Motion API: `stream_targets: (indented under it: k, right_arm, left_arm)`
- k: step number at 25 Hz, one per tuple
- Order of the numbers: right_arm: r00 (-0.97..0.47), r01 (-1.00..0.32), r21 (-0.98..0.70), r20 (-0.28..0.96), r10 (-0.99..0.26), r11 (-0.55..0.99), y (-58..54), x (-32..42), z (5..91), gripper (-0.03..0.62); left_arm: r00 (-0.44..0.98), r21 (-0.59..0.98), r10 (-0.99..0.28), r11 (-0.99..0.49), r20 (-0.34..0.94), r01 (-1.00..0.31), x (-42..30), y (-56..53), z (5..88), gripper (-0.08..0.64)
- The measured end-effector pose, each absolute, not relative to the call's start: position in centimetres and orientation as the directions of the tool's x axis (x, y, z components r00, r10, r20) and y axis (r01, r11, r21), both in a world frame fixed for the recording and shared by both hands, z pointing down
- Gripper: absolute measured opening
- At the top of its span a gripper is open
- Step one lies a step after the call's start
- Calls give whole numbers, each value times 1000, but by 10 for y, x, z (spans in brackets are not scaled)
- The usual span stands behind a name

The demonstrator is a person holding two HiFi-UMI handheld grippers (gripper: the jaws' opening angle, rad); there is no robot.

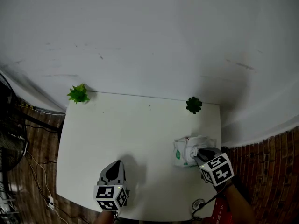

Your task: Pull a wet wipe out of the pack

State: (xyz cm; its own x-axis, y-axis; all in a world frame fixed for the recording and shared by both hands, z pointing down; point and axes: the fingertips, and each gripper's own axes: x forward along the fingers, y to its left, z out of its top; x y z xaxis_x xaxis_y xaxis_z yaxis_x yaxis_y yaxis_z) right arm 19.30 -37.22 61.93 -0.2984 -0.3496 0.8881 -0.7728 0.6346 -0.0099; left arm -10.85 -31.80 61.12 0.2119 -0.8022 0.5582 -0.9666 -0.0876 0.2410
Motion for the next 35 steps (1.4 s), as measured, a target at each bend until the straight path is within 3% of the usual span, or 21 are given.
stream_targets:
  k: [12,35]
  right_arm:
    - [-256,-826,-2,892,-373,563,-373,194,627,93]
    - [-190,-854,55,893,-408,517,-378,199,635,6]
  left_arm:
    - [223,243,-798,-99,560,-965,-106,-321,613,2]
    - [213,257,-806,-78,552,-963,-101,-328,609,2]
